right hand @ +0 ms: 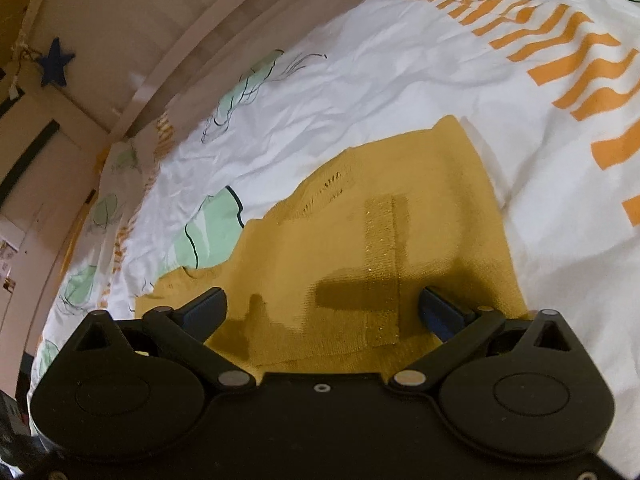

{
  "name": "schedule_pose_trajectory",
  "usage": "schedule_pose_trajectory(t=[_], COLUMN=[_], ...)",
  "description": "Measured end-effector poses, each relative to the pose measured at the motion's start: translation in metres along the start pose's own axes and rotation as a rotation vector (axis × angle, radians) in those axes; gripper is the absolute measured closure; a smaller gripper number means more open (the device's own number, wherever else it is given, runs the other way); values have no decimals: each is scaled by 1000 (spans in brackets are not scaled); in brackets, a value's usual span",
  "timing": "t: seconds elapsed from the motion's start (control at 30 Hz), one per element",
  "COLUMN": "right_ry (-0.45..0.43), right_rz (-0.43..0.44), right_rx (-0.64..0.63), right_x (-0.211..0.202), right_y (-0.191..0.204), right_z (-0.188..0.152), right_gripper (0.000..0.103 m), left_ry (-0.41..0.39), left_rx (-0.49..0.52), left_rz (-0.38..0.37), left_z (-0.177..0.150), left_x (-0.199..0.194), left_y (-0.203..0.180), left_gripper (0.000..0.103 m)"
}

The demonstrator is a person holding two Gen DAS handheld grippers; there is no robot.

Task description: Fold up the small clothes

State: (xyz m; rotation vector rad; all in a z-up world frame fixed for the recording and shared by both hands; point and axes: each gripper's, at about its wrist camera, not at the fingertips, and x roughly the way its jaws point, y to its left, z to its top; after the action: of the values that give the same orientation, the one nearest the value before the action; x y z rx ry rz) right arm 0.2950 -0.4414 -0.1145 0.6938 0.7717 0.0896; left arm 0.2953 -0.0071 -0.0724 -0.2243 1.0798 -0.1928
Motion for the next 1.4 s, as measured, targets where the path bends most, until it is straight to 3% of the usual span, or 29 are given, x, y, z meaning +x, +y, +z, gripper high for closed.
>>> schedule_pose_trajectory(t=[0.03, 0.07, 0.1, 0.17, 0.3, 0.5, 0.67, 1.0, 1.07, 1.33, 1.4], right_ry=[3, 3, 2, 8, 18, -26, -32, -4, 6, -8, -5], right_rz=[-11, -31, -66, -137, -165, -226, -354, -422, -452, -441, -437], right_rx=[-5, -18, -43, -86, -107, -245, -303, -291, -280, -303, -296], right_x=[0, 0, 0, 1, -3, -22, -27, -20, -16, -20, -19], right_y=[2, 4, 8, 14, 18, 45, 40, 21, 13, 15, 13], right_z=[0, 1, 1, 1, 5, 14, 25, 17, 16, 14, 14], right_gripper=[2, 13, 32, 52, 83, 86, 86, 87, 95, 94, 86], left_ry=[-9, -18, -26, -49, -78, -58, -61, -57, -57, -40, -27], left_rx=[-26, -48, -58, -54, -22, -12, -21, -26, -24, -23, -23], left_rz=[-4, -7, -8, -5, 3, -8, -11, -7, -4, -2, -19], left_z=[1, 3, 4, 6, 10, 9, 9, 10, 10, 8, 8], left_x=[-3, -5, -8, -13, -19, -16, -17, -16, -15, -9, -6], left_y=[2, 5, 6, 5, -1, -2, 0, 2, 3, 3, 5], left_gripper=[17, 17, 17, 17, 17, 17, 17, 17, 17, 17, 17])
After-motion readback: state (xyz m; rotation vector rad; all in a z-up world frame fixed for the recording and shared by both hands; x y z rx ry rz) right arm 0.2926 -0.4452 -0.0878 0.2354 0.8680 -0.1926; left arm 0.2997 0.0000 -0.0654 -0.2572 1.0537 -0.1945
